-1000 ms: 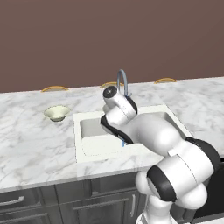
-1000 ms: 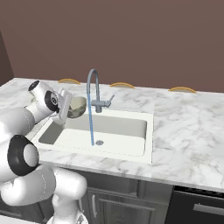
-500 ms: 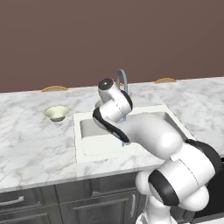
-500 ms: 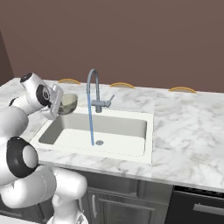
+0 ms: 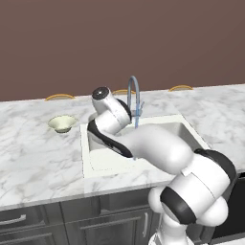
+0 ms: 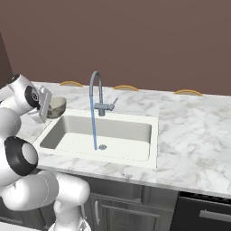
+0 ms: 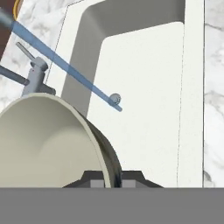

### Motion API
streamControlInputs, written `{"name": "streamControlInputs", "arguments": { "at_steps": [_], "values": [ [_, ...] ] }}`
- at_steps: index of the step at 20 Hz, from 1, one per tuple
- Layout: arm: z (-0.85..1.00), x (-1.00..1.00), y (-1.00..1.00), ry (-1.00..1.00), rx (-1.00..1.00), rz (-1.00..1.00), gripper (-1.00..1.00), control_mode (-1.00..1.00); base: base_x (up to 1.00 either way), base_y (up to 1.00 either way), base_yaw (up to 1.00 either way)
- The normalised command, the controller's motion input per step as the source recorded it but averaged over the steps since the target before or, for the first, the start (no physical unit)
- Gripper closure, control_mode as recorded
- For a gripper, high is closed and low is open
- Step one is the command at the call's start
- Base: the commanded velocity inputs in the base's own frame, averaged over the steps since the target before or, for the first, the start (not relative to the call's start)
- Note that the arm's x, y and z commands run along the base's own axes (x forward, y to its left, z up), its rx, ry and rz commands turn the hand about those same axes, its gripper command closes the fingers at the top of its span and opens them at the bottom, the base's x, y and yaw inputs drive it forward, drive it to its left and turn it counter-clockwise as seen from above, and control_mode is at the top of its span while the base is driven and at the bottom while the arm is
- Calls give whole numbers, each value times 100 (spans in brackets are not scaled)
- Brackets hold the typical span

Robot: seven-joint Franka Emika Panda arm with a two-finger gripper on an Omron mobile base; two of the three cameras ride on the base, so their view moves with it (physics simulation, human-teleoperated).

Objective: Rinse each bowl for a few seconds and place them down in the sink or on the counter.

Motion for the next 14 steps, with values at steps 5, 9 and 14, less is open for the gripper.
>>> {"name": "streamControlInputs", "arguments": {
  "at_steps": [5,9,14],
  "values": [
    [0,-7,52,3,0,6,100,-100,0,0,0],
    [0,-8,53,2,0,6,100,-100,0,0,0],
    [-4,-11,59,1,0,4,100,-100,0,0,0]
  ]
}}
